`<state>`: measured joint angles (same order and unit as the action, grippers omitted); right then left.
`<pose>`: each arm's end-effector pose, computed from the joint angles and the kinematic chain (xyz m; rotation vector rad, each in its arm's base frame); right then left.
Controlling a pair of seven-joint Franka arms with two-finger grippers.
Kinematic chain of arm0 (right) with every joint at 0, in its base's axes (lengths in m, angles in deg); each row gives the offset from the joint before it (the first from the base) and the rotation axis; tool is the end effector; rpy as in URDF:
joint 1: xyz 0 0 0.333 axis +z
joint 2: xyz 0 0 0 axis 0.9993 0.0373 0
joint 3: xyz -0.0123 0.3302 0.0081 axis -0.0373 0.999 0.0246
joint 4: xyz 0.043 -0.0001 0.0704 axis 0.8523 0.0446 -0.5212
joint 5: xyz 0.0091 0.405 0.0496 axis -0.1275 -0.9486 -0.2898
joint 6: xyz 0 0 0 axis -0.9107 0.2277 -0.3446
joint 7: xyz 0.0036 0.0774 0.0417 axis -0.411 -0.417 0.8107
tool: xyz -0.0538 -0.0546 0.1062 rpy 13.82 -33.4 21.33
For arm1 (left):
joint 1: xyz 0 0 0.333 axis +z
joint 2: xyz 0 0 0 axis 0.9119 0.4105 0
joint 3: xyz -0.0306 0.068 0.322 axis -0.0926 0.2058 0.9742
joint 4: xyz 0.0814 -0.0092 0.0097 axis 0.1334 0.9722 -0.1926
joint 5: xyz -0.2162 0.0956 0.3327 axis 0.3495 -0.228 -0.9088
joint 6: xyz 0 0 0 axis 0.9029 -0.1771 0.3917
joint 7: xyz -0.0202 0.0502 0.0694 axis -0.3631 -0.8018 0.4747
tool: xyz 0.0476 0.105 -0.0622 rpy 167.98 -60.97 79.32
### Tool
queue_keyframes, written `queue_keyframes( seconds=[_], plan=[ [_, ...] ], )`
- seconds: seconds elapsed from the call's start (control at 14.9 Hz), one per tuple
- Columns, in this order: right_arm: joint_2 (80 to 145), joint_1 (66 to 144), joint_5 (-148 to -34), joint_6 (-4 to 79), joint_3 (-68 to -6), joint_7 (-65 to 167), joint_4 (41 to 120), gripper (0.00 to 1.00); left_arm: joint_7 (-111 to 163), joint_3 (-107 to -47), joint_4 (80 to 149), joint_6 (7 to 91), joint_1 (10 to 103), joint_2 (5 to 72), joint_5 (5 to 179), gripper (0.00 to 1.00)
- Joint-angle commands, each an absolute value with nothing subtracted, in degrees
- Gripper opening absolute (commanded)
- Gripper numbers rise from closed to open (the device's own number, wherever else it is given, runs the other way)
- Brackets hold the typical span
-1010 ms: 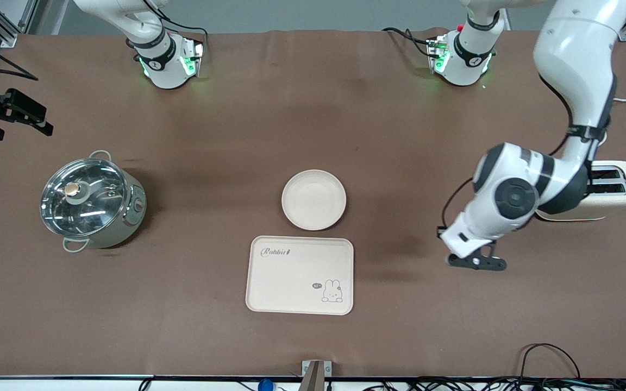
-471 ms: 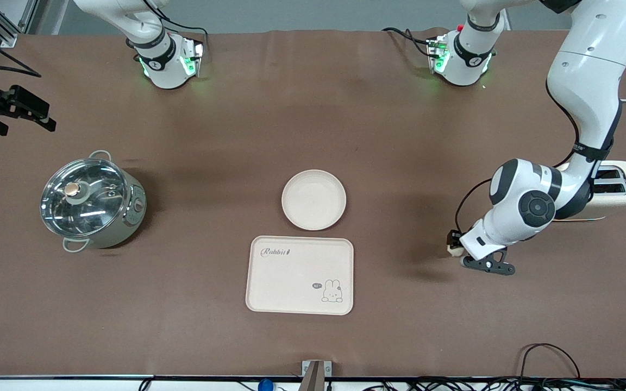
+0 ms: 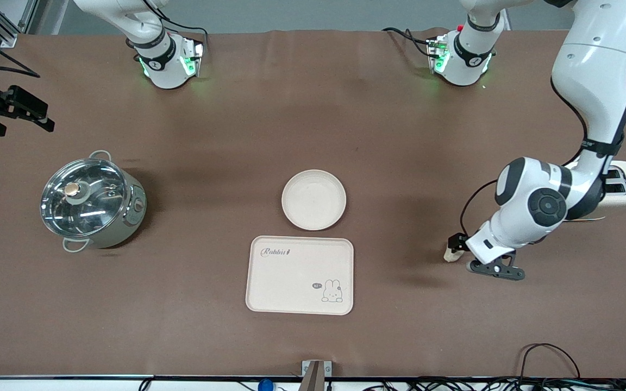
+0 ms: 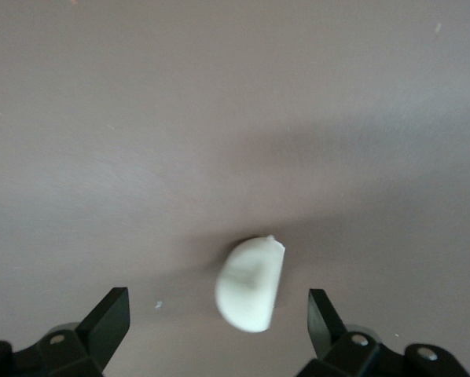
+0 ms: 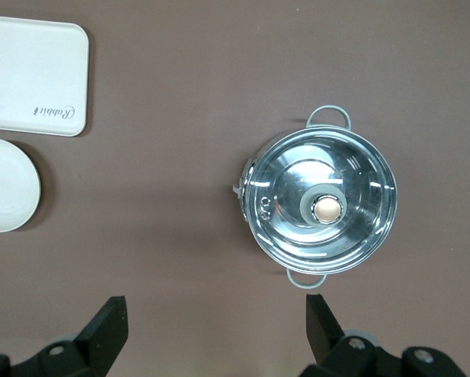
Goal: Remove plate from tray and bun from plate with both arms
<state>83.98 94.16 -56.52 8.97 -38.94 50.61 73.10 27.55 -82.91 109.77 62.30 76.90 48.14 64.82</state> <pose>0.5380 -0.0088 0.6433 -3.0868 -0.1160 -0.0032 0.7030 -0.1158 0.2658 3.1162 -0.3307 0.1202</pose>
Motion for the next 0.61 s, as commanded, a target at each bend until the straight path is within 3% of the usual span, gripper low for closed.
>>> queue_keyframes(
  seconds=[0.0,0.13,0.34,0.54],
  plan=[
    [84.46,91.99,-55.68,9.4,-38.01,48.33,73.3,1.0,27.21,-85.77,101.28,48.12,77.27,43.28,65.38,1.0],
    [84.55,91.91,-55.68,9.49,-38.01,48.33,72.51,1.0,27.21,-87.44,95.47,39.84,77.28,42.14,65.38,1.0],
    [84.99,92.34,-55.68,9.31,-37.93,48.41,71.28,1.0,25.99,-86.66,94.65,37.17,77.54,36.62,68.52,1.0],
    [85.16,92.43,-55.85,9.13,-37.93,48.41,71.1,1.0,25.63,-78.08,94.48,30.43,71.51,27.49,75.46,1.0]
  ],
)
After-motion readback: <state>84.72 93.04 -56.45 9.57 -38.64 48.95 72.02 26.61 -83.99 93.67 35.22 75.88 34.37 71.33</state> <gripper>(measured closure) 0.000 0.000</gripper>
